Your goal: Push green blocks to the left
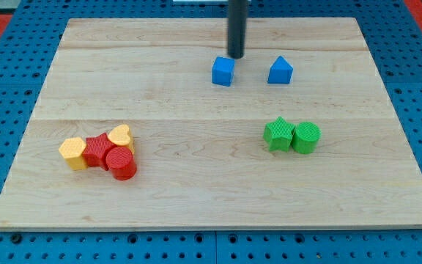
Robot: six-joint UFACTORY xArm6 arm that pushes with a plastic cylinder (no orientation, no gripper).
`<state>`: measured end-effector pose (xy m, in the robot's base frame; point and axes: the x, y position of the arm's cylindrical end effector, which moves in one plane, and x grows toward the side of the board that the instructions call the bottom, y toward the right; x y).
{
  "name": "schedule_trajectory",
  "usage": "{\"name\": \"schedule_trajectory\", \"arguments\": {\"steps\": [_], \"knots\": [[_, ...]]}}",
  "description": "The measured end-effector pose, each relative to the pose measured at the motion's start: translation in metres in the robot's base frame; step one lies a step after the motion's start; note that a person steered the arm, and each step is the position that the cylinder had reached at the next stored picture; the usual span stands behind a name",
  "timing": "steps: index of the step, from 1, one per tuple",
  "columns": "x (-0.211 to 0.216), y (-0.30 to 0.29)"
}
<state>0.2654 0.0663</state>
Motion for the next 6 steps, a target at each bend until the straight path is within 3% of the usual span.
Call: {"name": "schedule_trajectory", "arguments": {"steps": [1,2,3,4,6], "knots": [[-0.03,0.09],[0.039,0.175],[0.135,0.207],[0.2,0.211],[0.23,0.01]]}}
